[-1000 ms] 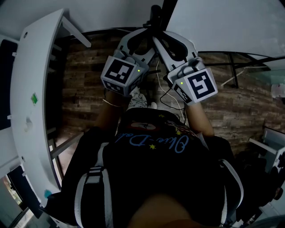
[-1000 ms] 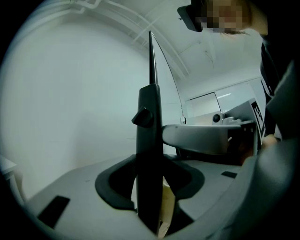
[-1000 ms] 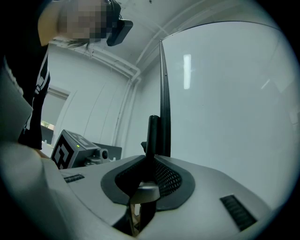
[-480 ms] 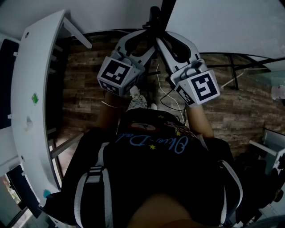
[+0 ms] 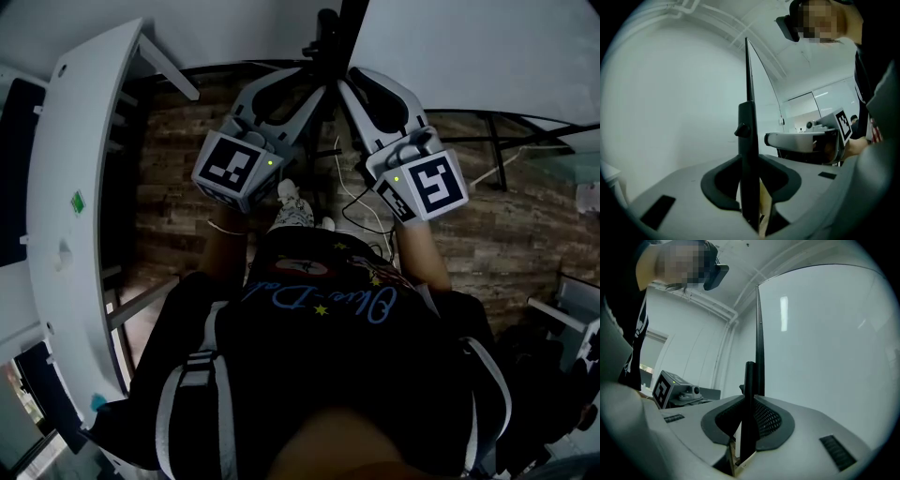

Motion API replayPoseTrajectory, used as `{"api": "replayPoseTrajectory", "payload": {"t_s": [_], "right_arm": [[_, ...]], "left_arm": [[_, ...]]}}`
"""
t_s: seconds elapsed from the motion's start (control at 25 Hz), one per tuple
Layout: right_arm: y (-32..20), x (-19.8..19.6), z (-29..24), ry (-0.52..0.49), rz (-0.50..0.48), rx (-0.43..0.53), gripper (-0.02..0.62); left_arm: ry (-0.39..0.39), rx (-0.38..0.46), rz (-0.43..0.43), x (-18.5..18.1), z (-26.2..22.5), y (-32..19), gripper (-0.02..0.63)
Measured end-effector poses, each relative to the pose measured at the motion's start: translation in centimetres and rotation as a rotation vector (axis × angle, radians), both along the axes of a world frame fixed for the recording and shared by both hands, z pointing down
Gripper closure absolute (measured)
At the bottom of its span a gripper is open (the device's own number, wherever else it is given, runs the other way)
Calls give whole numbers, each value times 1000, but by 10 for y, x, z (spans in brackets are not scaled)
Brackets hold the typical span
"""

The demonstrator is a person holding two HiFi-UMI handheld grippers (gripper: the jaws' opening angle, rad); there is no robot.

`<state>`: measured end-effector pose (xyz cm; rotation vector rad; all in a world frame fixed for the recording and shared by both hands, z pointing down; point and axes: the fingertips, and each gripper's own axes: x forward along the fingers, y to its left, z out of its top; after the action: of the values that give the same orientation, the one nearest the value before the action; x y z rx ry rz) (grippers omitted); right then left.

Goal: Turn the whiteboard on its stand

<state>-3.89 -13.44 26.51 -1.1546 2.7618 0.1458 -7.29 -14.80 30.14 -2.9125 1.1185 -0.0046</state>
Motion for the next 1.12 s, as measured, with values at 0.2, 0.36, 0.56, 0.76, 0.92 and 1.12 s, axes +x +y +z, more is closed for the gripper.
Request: {"api": "replayPoseTrajectory", "payload": {"t_s": [0.2, 0.36, 0.56, 0.76, 0.92, 1.12], "right_arm": [[4, 2, -3, -10, 4, 3, 557], [5, 4, 0, -10, 0, -11, 558], [8, 8, 4, 6, 2, -20, 558], [11, 8, 6, 9, -13, -24, 558], [14, 11, 6, 9, -19, -30, 558], [15, 20, 9, -7, -13, -48, 558]], "left_arm": [[12, 15, -20, -8, -8, 5, 551], [-3, 4, -24, -8, -6, 8, 595], [-22, 1, -12, -6, -6, 15, 595], [-26, -4, 0, -4, -5, 19, 595], [-32, -2, 21, 1, -7, 22, 595], [-38, 18, 28, 9, -7, 23, 595]]}}
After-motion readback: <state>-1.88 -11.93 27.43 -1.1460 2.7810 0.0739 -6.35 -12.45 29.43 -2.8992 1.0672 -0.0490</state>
